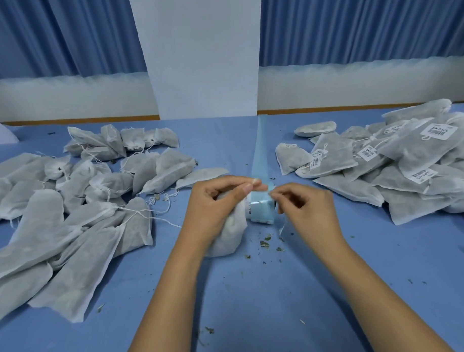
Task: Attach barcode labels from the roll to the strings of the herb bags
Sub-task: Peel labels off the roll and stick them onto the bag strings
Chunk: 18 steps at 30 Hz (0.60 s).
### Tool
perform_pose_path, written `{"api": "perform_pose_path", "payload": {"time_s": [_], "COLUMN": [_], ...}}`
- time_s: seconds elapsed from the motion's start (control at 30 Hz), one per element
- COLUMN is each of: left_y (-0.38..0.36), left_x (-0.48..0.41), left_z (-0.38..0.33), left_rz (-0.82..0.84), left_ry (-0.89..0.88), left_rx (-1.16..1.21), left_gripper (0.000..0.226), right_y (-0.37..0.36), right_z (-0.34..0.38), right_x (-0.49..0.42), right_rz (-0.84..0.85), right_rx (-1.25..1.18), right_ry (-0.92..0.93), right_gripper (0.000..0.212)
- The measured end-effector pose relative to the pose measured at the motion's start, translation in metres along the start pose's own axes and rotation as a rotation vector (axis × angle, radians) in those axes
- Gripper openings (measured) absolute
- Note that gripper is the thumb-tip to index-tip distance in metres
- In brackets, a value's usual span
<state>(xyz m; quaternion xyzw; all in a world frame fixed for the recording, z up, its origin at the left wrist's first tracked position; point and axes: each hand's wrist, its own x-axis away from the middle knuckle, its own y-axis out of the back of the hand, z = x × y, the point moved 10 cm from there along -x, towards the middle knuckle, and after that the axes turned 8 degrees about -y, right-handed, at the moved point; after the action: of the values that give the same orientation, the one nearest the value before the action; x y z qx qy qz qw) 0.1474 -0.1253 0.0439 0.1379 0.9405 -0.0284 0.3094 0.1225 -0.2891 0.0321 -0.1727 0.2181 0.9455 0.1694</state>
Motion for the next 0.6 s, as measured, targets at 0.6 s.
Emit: {"api": "perform_pose_path", "payload": {"time_s": [0.6], "left_y": [-0.026], "left_x": [0.005], "left_z": [0.010], "left_rz": [0.213], "left_ry": [0.028], "left_rx": [-0.256], "left_gripper": [0.012], "right_y": [0.023], "right_z": [0.014], "right_x": [0.003], "right_rz": [-0.119], "right_rx": [-0.122], "right_ry": [0.113], "right_gripper": [0.009]}}
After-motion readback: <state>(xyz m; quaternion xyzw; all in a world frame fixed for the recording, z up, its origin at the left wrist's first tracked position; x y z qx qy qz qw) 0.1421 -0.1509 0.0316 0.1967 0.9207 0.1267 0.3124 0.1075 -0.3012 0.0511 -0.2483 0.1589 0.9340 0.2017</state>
